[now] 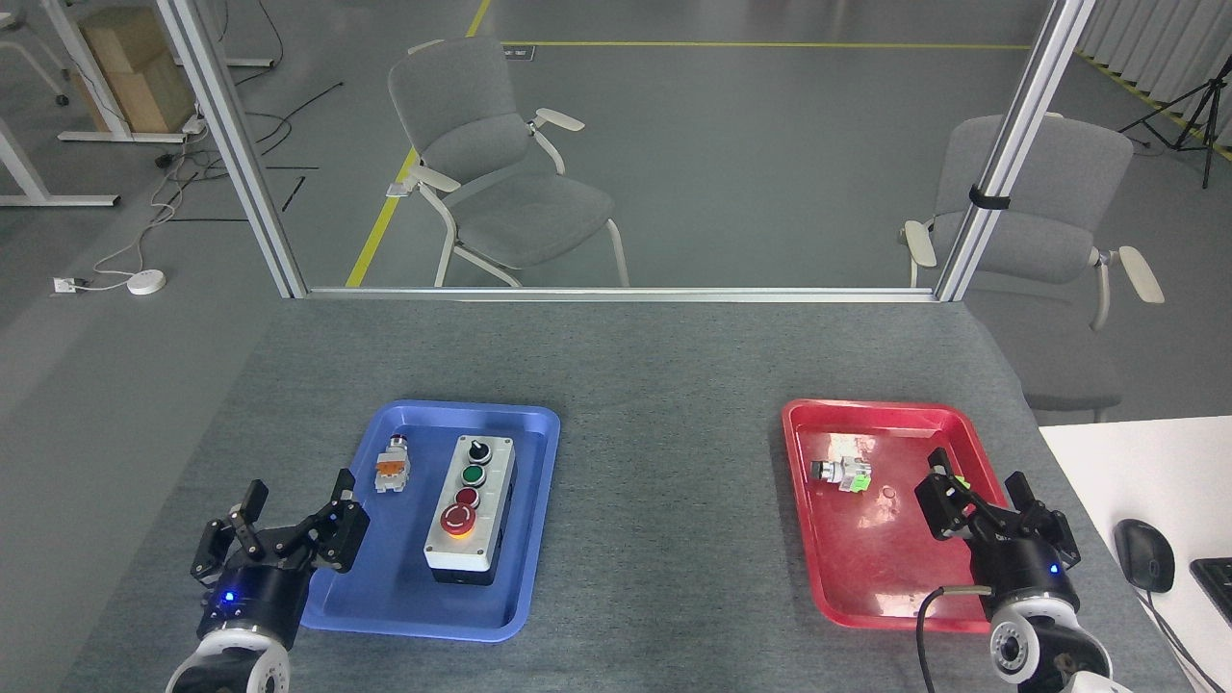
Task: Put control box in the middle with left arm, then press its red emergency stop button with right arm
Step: 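Move the left gripper forward to the grey control box on the blue tray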
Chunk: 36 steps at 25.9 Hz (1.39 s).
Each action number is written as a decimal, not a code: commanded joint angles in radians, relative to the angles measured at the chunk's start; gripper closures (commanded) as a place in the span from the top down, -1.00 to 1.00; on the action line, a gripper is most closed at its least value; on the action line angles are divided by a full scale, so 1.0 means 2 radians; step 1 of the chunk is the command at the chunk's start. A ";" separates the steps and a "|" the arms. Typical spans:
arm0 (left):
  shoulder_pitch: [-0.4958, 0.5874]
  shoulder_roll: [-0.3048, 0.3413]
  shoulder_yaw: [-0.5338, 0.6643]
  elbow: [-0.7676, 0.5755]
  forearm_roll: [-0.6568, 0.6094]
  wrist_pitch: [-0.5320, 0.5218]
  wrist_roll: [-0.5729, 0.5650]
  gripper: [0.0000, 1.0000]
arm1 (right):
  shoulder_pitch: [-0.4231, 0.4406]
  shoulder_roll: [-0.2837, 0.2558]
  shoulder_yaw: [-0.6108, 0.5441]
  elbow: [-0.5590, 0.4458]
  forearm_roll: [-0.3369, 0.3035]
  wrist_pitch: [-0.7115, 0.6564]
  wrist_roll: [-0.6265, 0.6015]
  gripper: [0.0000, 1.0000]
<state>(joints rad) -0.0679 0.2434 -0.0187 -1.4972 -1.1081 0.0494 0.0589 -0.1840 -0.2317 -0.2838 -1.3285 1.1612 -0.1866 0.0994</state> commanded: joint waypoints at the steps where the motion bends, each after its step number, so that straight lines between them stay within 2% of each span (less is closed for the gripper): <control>1: 0.001 -0.002 0.008 0.000 0.000 0.000 0.001 0.98 | 0.000 -0.001 0.000 0.000 0.000 0.000 0.000 1.00; 13: 0.002 -0.007 0.008 -0.005 0.006 -0.007 0.009 0.98 | 0.000 -0.002 0.000 0.000 0.000 0.000 0.000 1.00; 18: 0.040 -0.010 -0.008 -0.038 -0.004 -0.005 0.024 0.97 | 0.000 -0.005 0.001 0.000 0.000 0.000 0.000 1.00; 22: 0.082 -0.020 -0.067 -0.057 -0.067 0.021 0.023 0.97 | 0.000 -0.005 0.001 0.000 0.000 0.000 0.000 1.00; 26: 0.092 -0.068 -0.122 -0.041 -0.130 0.057 0.019 0.97 | 0.000 -0.005 0.000 0.000 0.000 0.000 0.000 1.00; 30: 0.068 -0.103 -0.128 -0.001 -0.134 0.059 -0.003 0.97 | 0.000 -0.005 0.000 0.000 0.000 0.000 0.000 1.00; 36: -0.005 -0.107 -0.128 0.091 -0.143 0.087 -0.030 0.97 | 0.000 -0.005 0.000 0.000 0.000 0.000 0.000 1.00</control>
<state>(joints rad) -0.0151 0.0348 -0.2729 -1.4034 -1.3881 0.1996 0.0176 -0.1840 -0.2410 -0.2838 -1.3285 1.1612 -0.1870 0.0999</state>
